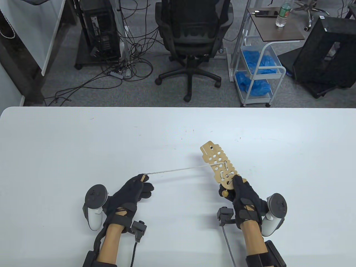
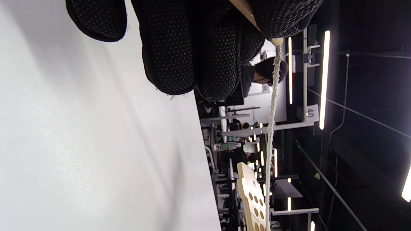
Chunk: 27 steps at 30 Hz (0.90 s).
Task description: Remove rope from all holes on crocodile lacing toy
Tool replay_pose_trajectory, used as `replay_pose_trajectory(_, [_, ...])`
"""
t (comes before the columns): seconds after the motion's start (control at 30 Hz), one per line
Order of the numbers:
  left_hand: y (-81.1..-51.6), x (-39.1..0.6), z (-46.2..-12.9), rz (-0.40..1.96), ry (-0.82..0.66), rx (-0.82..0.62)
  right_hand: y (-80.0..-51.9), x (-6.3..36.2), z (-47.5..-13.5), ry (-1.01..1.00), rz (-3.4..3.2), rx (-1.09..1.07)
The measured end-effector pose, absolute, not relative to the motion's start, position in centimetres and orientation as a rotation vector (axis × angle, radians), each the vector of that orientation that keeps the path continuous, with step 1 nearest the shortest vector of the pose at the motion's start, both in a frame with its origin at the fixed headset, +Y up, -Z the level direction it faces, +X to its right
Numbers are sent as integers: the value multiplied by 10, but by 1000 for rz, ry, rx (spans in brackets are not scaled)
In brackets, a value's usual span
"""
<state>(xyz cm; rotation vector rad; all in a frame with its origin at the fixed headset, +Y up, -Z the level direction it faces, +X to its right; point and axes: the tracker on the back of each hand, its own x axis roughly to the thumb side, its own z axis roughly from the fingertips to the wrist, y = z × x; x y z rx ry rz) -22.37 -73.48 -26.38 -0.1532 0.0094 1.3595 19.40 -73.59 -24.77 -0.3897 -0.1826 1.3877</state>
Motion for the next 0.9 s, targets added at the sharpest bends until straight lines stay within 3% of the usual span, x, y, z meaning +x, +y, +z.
replay_pose_trajectory(0.9, [-736,-234,-265,1387,40,-135,-735,194,-248,-183,1386,-391])
